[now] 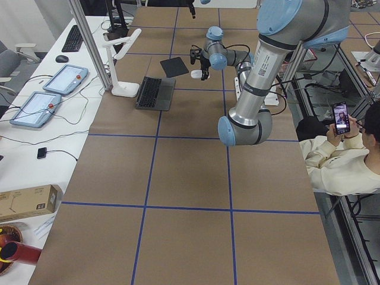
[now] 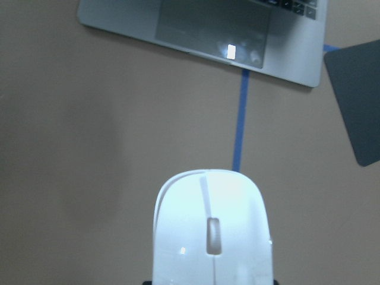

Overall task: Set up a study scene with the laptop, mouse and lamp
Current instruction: 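Carry the white mouse with the left gripper over the mouse pad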

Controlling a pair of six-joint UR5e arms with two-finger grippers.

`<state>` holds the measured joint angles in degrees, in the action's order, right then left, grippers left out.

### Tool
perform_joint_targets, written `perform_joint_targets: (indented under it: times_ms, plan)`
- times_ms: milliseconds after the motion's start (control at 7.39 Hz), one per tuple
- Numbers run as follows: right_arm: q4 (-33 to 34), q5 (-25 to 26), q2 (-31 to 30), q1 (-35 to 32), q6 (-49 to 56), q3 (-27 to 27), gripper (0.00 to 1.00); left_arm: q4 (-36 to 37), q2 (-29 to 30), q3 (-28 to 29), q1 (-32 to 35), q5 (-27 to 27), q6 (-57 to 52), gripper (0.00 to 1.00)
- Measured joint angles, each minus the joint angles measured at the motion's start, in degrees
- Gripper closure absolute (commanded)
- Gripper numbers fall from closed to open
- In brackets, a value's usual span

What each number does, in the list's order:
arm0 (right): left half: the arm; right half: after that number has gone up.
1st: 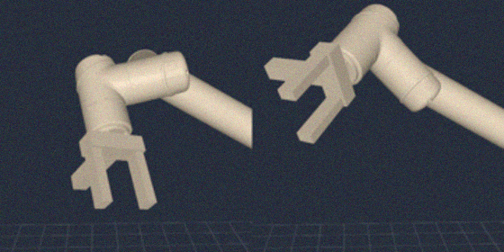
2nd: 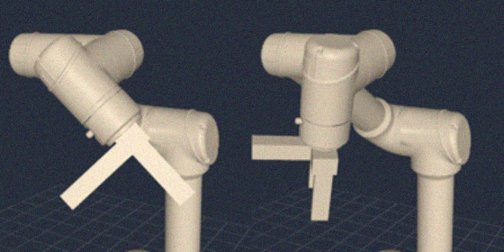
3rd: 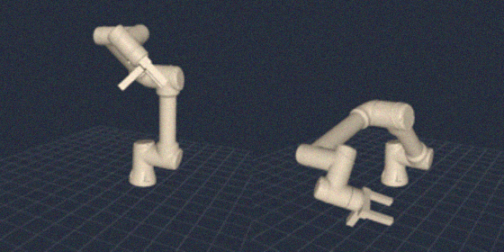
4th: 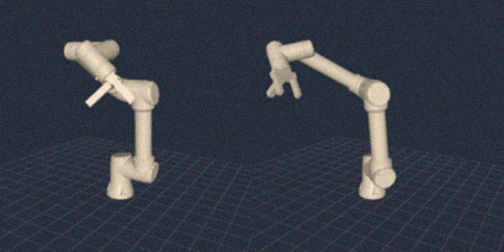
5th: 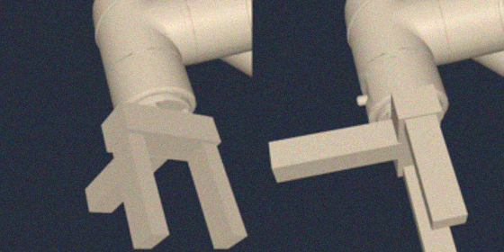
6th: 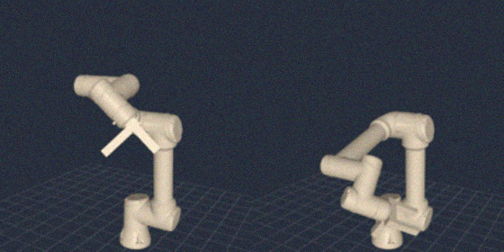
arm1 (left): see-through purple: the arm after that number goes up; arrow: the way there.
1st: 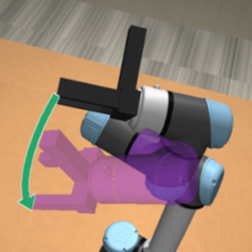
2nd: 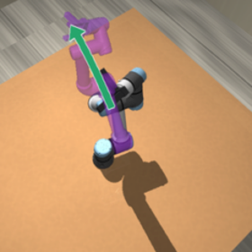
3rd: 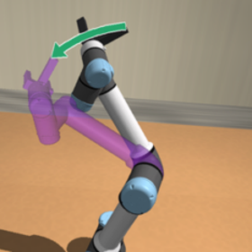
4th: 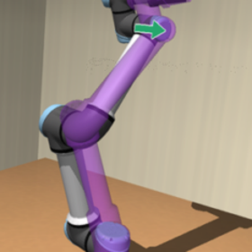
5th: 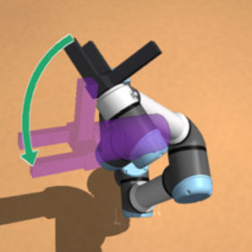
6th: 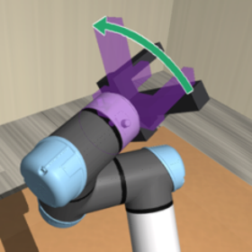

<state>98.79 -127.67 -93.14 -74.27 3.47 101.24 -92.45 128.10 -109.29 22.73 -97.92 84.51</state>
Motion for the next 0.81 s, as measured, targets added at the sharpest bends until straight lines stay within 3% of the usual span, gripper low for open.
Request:
perform_joint_targets:
  times_ms: [406, 811]
  plan:
    - [-0.1, -0.6, 1.3, -0.3, -1.7, -0.4, 0.0, -1.3, 14.1, 16.1, -0.3, 5.0, 2.1, 0.67]
    - [-0.1, -1.4, 1.5, -0.4, -2.1, -0.4, 0.0, -13.2, 25.9, 37.6, -2.5, 14.4, 6.3, 0.67]
